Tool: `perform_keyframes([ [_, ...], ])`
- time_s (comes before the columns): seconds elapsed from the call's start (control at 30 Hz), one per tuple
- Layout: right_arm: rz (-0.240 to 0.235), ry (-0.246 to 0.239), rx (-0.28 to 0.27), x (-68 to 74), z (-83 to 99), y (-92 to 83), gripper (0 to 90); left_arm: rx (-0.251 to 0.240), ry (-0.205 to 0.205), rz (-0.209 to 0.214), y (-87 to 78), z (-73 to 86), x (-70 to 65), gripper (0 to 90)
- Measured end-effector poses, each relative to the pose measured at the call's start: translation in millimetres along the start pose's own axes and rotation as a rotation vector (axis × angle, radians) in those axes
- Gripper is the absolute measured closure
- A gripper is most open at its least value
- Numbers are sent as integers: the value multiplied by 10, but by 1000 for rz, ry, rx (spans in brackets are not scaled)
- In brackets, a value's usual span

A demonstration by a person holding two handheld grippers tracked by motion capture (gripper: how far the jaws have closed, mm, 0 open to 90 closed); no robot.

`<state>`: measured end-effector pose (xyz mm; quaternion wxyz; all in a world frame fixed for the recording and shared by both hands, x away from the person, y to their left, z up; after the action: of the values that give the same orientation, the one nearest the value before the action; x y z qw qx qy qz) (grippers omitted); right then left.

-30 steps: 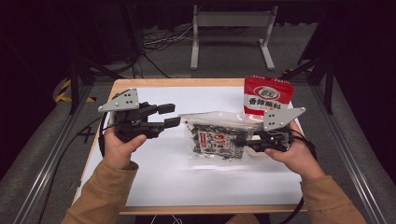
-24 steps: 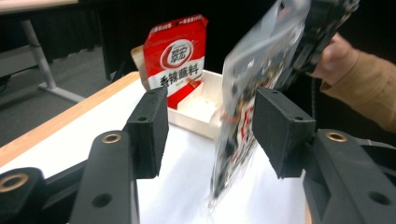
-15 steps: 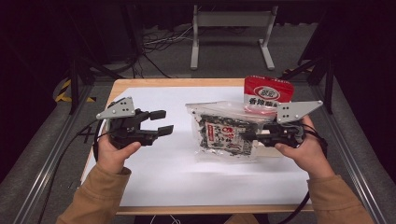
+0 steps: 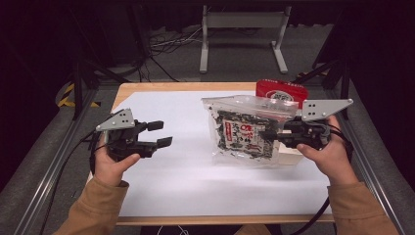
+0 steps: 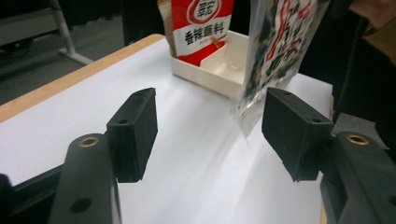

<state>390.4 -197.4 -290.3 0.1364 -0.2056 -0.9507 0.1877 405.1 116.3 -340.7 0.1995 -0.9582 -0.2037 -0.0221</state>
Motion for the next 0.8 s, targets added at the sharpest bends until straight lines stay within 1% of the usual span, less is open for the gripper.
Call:
perform_keyframes([
  [0.03, 4, 0, -5, -5, -14, -13, 756, 3, 4, -2, -13, 23, 11, 366],
  [0.13, 7, 3, -17, -12, -51, -49, 756, 4, -10, -8, -40, 76, 27, 366],
  [0.17, 9, 4, -20, -15, -62, -62, 756, 9, -8, -15, -52, 99, 39, 365],
  [0.2, 12, 5, -23, -19, -73, -74, 756, 10, -17, -20, -59, 117, 43, 364],
  [0.27, 21, 3, -31, -33, -99, -100, 756, 13, -9, -39, -82, 154, 75, 362],
  [0.37, 32, 4, -40, -49, -124, -136, 756, 19, -26, -48, -114, 213, 102, 348],
  [0.5, 49, 15, -54, -86, -158, -191, 756, 27, -31, -63, -136, 282, 143, 347],
  [0.53, 54, 21, -61, -100, -170, -209, 756, 31, -40, -62, -141, 295, 140, 347],
  [0.57, 60, 20, -65, -111, -178, -220, 756, 33, -32, -67, -145, 310, 157, 346],
  [0.6, 66, 21, -69, -124, -189, -235, 756, 34, -43, -65, -148, 324, 155, 346],
  [0.63, 73, 24, -74, -136, -199, -249, 756, 36, -34, -72, -151, 341, 175, 345],
  [0.7, 84, 21, -77, -155, -213, -271, 756, 36, -40, -79, -155, 365, 189, 340],
  [0.8, 96, 19, -80, -176, -230, -296, 756, 37, -39, -86, -158, 397, 218, 340],
])
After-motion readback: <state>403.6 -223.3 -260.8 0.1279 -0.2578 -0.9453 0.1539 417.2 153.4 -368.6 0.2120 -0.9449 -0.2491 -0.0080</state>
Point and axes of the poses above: each handheld gripper's, and its own axes: y roughly forward along the jaws, z roughly out of its underside, x roughly to its left, the point moved 9 cm from there along y, roughly forward along the jaws, and after that the axes turned 14 degrees about y, right-handed, at the moved point
